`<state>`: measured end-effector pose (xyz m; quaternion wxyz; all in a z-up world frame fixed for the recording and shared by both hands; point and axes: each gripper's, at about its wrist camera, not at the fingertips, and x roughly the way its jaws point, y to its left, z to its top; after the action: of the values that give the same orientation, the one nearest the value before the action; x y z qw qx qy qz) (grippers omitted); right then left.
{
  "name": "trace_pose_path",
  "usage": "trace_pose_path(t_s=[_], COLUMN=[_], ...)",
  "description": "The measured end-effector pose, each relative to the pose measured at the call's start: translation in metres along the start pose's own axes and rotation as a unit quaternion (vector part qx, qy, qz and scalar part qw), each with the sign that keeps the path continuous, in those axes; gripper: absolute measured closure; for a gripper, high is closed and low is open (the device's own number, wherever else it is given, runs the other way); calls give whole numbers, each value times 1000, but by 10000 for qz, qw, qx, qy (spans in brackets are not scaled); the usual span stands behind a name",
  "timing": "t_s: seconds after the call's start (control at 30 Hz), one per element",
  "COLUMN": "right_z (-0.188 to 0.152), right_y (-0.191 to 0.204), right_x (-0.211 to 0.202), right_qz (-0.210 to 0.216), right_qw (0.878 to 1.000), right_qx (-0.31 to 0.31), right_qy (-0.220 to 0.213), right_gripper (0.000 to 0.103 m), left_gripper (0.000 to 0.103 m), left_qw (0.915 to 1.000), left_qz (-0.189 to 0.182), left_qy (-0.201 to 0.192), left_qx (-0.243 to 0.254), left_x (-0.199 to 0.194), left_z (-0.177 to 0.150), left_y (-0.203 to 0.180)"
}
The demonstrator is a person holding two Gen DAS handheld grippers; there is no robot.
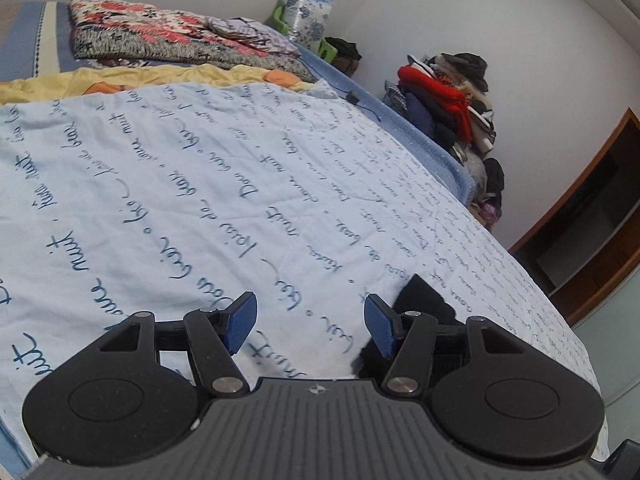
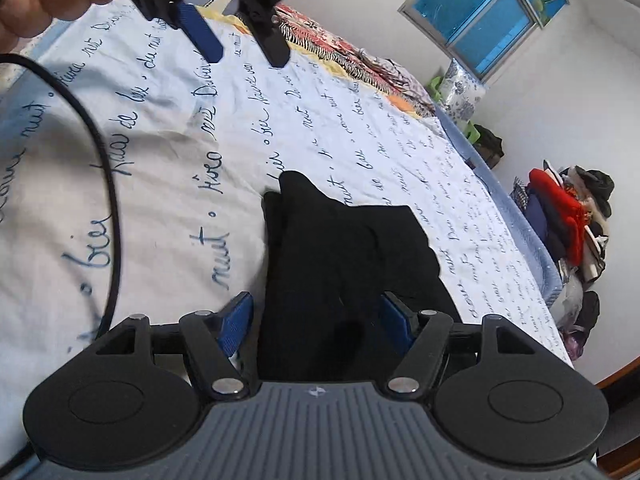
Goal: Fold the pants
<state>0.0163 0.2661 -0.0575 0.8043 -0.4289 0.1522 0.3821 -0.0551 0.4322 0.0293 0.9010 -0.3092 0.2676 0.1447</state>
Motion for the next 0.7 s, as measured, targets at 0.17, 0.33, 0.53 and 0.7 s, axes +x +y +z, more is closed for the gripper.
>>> trace_pose_path(t_s=[0.17,0.33,0.53,0.7], right_z=[7,13,11,9], right_y=[-1,-13,-14,-20], right_x=[23,44,45,47], right_qz=[-189,-226,141,251], right_qw=[9998,9995,9992,9980], right_qx=[-53,202,363,563], right_qy=[-10,78,117,118], right_gripper=[33,35,61,63], left_gripper=[40,34,33,32], left_qw=[9998,9997,9989,9957], left_qz=[8,-130,-244,-584], left_qy=[145,216,390,711], left_qx=[-101,-22,44,127], left_x=[8,11,21,39], left_z=[2,3,3,7], left_y=[8,2,-10,-30])
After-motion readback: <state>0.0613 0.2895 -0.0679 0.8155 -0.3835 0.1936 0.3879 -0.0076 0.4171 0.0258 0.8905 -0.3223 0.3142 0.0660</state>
